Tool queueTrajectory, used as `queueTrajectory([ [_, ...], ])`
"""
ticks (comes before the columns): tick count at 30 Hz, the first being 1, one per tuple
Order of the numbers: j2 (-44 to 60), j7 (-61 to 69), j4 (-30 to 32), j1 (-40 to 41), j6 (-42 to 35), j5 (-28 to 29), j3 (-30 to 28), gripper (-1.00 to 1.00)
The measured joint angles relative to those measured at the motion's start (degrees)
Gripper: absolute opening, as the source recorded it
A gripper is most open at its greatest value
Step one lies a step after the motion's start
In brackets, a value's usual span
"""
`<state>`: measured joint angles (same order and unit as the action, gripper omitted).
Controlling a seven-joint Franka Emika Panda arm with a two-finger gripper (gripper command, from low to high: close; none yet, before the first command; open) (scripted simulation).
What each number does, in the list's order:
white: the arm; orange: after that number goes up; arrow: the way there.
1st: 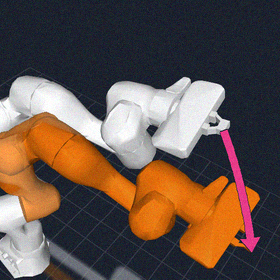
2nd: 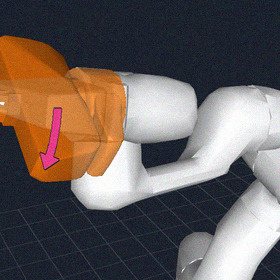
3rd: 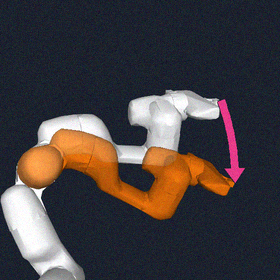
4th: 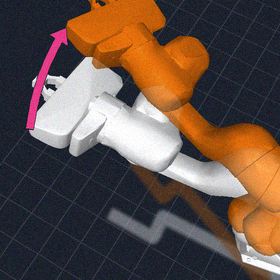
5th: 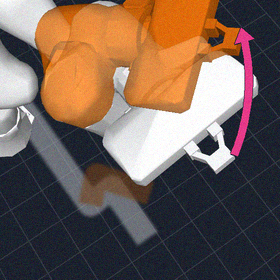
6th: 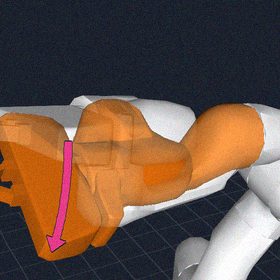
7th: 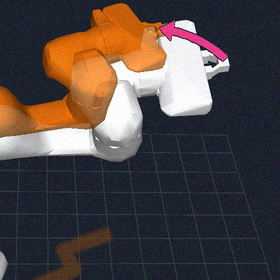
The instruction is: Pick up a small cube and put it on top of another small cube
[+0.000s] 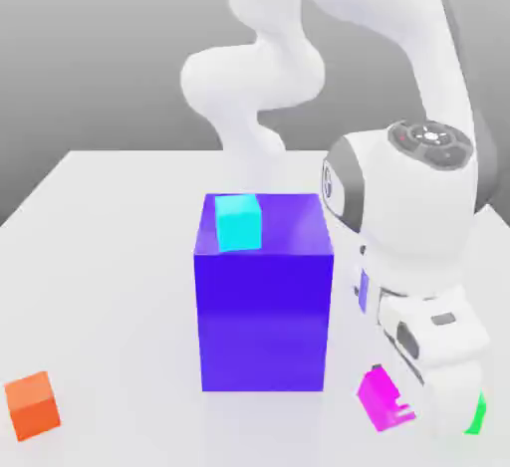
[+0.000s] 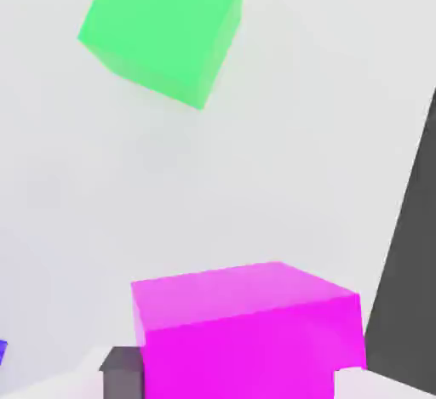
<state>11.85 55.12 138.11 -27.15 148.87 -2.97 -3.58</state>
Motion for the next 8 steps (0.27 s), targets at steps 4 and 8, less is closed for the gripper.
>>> queueTrajectory([
  [4,3.23,6.79,0.56,-2.92,4.67,3.08,3.93,-1.0],
  [8,6.15,7.35,0.46,-3.23,7.57,3.48,4.23,1.0],
])
